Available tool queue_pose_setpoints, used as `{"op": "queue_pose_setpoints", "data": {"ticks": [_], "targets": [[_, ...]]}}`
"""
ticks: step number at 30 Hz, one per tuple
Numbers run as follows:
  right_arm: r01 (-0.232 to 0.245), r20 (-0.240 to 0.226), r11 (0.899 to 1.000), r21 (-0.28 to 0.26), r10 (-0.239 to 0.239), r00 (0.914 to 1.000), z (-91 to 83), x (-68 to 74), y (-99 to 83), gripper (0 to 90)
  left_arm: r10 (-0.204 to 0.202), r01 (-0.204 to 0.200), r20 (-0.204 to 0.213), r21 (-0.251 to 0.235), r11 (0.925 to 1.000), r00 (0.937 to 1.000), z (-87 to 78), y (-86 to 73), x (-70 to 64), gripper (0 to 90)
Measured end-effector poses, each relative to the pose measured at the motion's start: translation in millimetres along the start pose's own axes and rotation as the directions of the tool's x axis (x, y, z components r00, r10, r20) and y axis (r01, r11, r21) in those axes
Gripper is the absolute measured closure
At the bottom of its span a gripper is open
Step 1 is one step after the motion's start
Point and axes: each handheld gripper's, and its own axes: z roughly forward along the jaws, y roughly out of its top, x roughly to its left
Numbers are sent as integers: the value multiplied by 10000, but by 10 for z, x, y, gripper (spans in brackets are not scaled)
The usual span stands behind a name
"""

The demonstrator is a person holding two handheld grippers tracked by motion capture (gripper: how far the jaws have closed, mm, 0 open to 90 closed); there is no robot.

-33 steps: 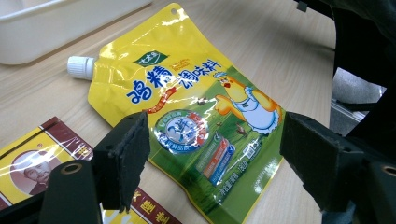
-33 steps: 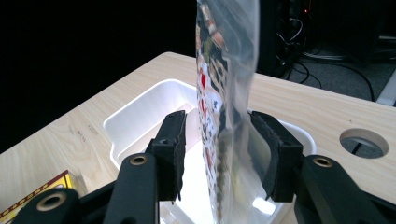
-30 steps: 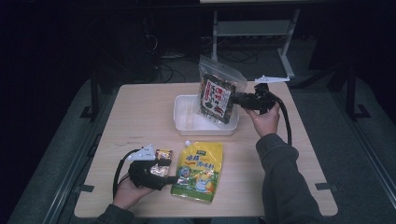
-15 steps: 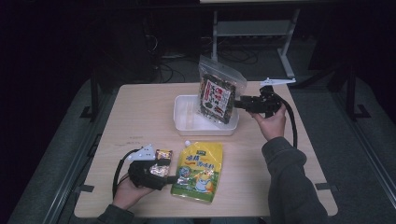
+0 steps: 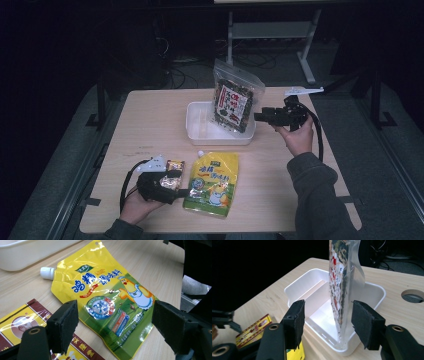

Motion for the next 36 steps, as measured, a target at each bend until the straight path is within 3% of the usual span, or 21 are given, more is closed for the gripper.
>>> {"op": "queue_pose_setpoints", "data": {"ticks": [15,24,27,36], "targets": [[-191,-294,9984,541,207,9994,-178,118,-228,357,126,-124,-79,227,9997,9999,30,-18,-14,196],[25,-557,9954,960,29,9984,-169,307,-323,351,204,-200,-182,226,9995,9996,17,-14,-33,196],[302,-587,9925,1188,-234,9980,-153,401,-387,355,219,-215,-195,187,9996,9996,12,-6,-36,196],[355,-984,9899,1373,-220,9949,-160,582,-563,348,265,-262,-115,245,9994,9996,46,-1,-51,194]]}}
